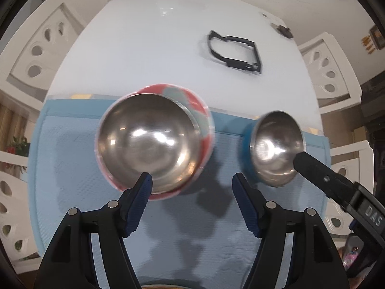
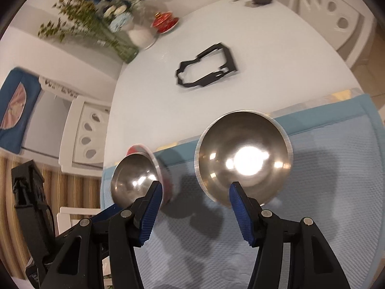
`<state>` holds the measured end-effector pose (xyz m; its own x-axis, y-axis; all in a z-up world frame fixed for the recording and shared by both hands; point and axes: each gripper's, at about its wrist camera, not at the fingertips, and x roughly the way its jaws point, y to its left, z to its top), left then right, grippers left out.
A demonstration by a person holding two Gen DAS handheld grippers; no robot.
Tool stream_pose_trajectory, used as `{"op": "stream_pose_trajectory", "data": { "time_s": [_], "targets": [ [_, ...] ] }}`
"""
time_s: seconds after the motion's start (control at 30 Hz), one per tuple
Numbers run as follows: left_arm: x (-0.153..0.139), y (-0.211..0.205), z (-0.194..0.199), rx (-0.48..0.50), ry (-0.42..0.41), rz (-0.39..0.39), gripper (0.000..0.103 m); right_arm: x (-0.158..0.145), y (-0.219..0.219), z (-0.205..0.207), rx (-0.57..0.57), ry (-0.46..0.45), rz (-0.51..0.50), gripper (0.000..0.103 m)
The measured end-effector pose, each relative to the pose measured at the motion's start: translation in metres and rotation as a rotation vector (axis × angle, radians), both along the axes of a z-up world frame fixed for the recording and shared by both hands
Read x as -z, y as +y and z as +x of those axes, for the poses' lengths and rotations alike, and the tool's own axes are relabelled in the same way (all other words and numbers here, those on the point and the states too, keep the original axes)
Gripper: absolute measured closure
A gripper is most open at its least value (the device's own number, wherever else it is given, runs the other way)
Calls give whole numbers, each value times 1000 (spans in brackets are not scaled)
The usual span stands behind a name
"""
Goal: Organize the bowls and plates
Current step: 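Open the left gripper and move it toward the blue steel bowl, then close the left gripper on the blue steel bowl rim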
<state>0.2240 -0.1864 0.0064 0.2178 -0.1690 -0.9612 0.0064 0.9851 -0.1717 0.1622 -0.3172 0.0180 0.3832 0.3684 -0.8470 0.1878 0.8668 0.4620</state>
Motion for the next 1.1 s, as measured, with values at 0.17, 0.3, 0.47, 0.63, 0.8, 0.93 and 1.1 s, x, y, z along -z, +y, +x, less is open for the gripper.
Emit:
{"op": "stream_pose_trajectory", "data": {
  "time_s": [0.17,0.3,0.47,0.63,0.8,0.93,1.1],
  "targets": [
    [6,-33,0,38,14,10,35,7,-32,0,52,21,-9,47],
    [16,-52,2,40,38,-11,35,13,-48,1,69,35,-24,47],
    [27,-73,5,67,39,10,35,24,-66,4,92,56,-32,47],
    [42,-81,12,81,47,41,35,39,-80,6,104,85,-39,47],
    [55,-83,22,69,55,40,35,58,-87,13,105,116,-38,47],
    [65,-88,29,78,58,50,36,72,-86,18,95,136,-42,47],
    [78,-93,34,90,71,55,36,87,-81,26,78,152,-62,47]
  ]
}}
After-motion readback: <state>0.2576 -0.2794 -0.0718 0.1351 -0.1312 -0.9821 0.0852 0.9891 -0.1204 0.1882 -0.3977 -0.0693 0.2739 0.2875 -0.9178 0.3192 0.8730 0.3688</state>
